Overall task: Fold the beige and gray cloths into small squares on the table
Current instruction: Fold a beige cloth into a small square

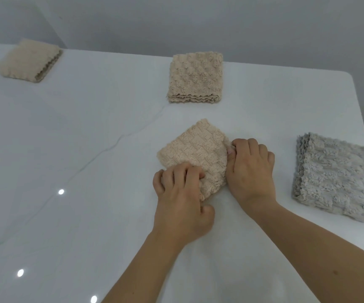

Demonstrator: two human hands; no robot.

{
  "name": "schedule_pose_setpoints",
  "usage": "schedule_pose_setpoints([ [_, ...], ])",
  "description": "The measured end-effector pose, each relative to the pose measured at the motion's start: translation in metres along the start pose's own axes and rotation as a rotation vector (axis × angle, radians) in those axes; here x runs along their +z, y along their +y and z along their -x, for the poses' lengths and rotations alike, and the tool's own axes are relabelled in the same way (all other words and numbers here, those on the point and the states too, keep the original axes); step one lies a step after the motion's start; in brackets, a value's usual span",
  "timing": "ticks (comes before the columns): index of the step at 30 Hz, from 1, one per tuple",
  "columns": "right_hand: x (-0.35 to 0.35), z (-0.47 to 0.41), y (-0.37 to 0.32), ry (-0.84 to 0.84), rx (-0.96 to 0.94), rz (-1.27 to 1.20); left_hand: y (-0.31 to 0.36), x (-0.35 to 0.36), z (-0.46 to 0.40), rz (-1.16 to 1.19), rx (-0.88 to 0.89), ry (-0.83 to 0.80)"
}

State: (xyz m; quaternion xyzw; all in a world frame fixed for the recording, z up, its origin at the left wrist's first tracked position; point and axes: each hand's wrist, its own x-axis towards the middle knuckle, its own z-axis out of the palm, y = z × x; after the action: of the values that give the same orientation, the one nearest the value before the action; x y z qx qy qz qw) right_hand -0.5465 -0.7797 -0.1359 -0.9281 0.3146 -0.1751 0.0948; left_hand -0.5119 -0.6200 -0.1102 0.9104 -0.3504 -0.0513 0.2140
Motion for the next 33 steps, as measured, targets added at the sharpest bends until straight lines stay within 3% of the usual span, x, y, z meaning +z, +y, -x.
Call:
schedule_pose_setpoints([
  [4, -0.003, 0.000, -0.001, 0.005, 0.039, -0.002, -0.005, -0.002, -0.008, 0.224, -0.114, 0.082],
  [8, -0.001, 0.000, -0.003, 0.010, 0.051, 0.008, -0.005, 0.005, -0.014, 0.101, -0.107, 0.084],
  [15, -0.005, 0.000, -0.001, -0.027, 0.052, -0.013, -0.024, -0.030, -0.023, 0.143, 0.057, -0.320],
  [16, -0.006, 0.000, -0.002, -0.031, 0.051, -0.023, -0.023, -0.034, -0.029, 0.175, 0.033, -0.301],
  [18, -0.007, -0.001, -0.004, -0.039, 0.049, -0.027, -0.022, -0.032, -0.043, 0.211, -0.091, -0.085],
  [21, -0.006, 0.000, -0.005, -0.040, 0.046, -0.002, -0.023, -0.013, -0.058, 0.010, -0.252, 0.181],
  [24, -0.004, 0.000, -0.003, -0.033, 0.045, 0.011, -0.022, 0.005, -0.059, -0.149, -0.237, 0.193],
  [33, -0.005, -0.002, -0.002, -0.033, 0.044, -0.019, -0.023, 0.005, -0.059, -0.073, -0.234, 0.261],
])
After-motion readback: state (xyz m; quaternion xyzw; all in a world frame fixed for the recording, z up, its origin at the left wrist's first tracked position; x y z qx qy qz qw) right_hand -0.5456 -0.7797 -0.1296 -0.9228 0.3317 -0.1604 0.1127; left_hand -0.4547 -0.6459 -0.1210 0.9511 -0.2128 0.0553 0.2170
